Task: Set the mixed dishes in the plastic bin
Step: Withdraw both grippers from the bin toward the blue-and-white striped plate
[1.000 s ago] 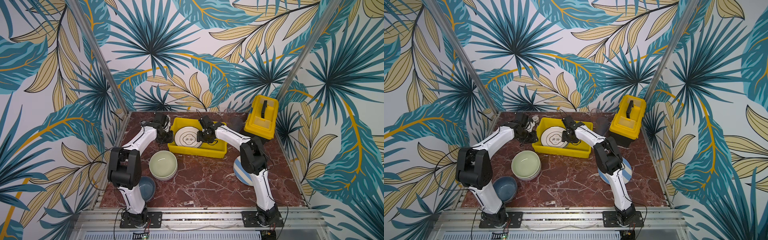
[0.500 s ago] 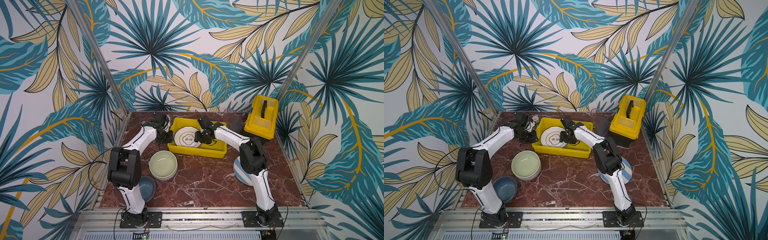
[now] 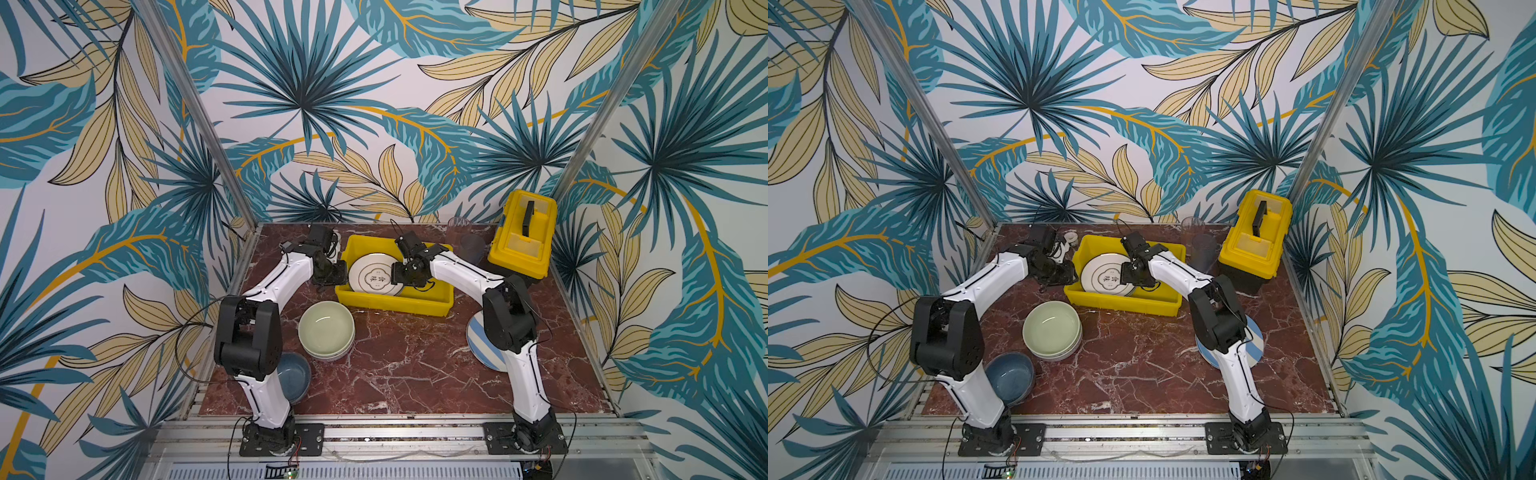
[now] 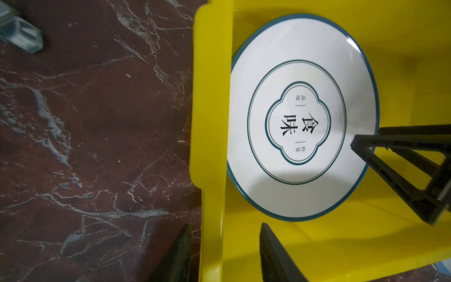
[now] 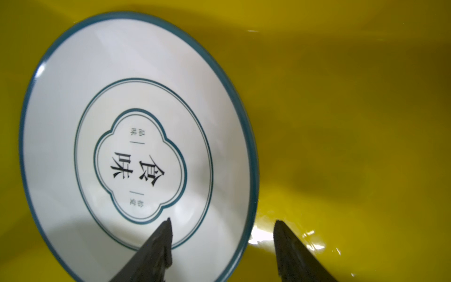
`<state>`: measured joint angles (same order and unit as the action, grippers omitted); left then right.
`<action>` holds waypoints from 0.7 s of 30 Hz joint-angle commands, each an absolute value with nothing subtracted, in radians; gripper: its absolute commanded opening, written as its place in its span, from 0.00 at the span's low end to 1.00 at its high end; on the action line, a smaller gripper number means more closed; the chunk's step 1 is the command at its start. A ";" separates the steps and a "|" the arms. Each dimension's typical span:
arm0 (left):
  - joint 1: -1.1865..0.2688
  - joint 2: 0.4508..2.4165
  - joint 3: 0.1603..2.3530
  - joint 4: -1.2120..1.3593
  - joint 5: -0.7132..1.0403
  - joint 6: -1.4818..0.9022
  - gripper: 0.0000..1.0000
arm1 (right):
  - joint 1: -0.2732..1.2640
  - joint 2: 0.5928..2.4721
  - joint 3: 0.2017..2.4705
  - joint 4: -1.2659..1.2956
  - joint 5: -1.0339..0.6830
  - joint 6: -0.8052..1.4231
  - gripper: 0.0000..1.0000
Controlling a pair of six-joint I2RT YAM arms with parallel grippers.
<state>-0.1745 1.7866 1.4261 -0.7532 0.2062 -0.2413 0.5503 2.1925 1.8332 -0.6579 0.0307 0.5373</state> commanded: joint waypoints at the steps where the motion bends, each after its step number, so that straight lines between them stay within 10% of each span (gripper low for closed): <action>1: -0.162 1.705 1.473 -0.757 0.174 -0.238 0.56 | 0.542 2.034 1.789 -0.719 0.093 0.495 0.68; 12: -0.186 1.521 1.448 -0.780 0.239 -0.179 0.72 | 0.521 1.484 1.380 -0.792 0.185 0.444 0.68; 21: -0.516 1.449 1.364 -0.778 0.133 -0.244 0.73 | 0.284 1.118 1.039 -0.944 0.197 0.487 0.62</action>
